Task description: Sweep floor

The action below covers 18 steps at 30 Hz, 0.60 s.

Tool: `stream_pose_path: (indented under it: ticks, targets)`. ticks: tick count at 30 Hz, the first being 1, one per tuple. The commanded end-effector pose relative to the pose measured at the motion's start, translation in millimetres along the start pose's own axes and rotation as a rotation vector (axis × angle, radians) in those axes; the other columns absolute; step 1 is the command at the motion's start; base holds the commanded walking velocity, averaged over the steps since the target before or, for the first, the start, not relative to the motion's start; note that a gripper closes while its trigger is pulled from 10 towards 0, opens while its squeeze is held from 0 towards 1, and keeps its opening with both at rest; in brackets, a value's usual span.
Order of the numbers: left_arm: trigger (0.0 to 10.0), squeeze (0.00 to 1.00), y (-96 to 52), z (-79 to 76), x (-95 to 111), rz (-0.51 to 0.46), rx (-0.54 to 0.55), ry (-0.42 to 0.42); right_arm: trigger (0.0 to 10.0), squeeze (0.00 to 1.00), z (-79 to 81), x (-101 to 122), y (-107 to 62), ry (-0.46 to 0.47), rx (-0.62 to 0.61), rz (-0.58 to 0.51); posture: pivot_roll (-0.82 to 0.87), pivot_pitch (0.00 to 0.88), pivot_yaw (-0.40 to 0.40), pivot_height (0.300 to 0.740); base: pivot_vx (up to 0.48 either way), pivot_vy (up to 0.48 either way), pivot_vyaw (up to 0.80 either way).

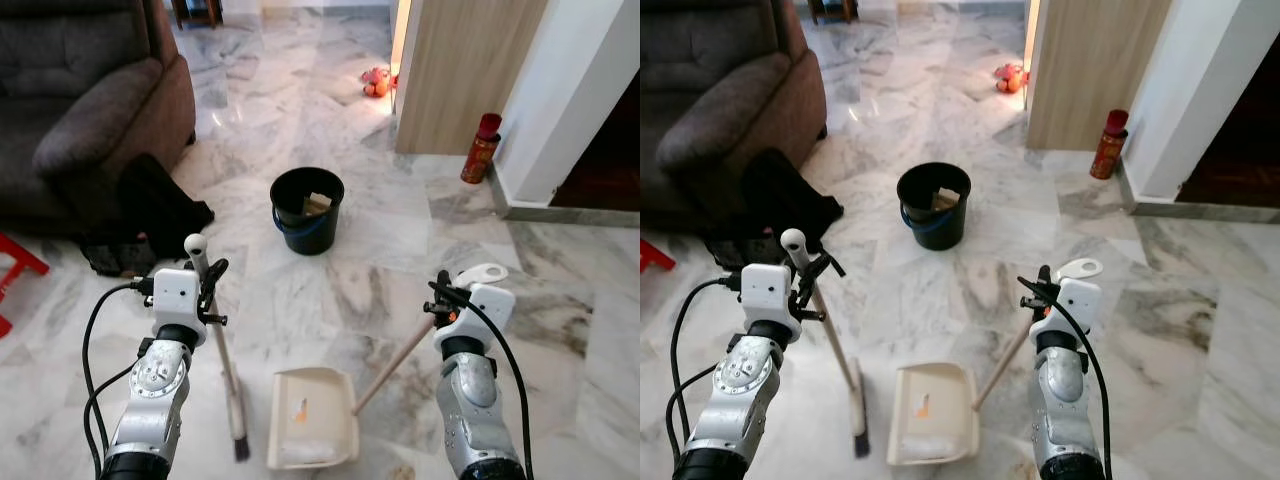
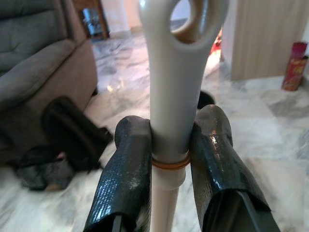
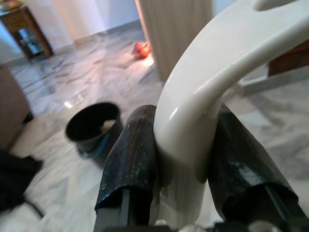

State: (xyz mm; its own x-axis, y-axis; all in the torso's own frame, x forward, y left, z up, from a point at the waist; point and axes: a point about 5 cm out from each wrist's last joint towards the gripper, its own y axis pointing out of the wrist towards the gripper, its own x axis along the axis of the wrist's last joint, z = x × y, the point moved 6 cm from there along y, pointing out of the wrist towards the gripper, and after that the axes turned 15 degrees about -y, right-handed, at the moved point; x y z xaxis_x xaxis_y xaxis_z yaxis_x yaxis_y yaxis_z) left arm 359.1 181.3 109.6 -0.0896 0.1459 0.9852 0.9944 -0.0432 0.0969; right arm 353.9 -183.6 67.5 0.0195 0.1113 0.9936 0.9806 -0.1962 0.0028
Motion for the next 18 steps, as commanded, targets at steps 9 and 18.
stream_pose_path:
  ticks: [9,18]
  targets:
    - [10.0,0.00,1.9,0.7,10.7,-0.029,-0.009,0.021,10.0,0.00,0.5,12.3,3.4,0.005,-0.002,-0.042,0.05,0.083,0.039,0.740,0.311,0.000,0.00]
    - [10.0,0.00,1.4,0.1,10.4,-0.025,-0.011,0.018,10.0,0.00,2.6,11.0,2.6,-0.011,0.011,-0.037,0.06,0.086,0.040,0.740,0.312,0.000,0.00]
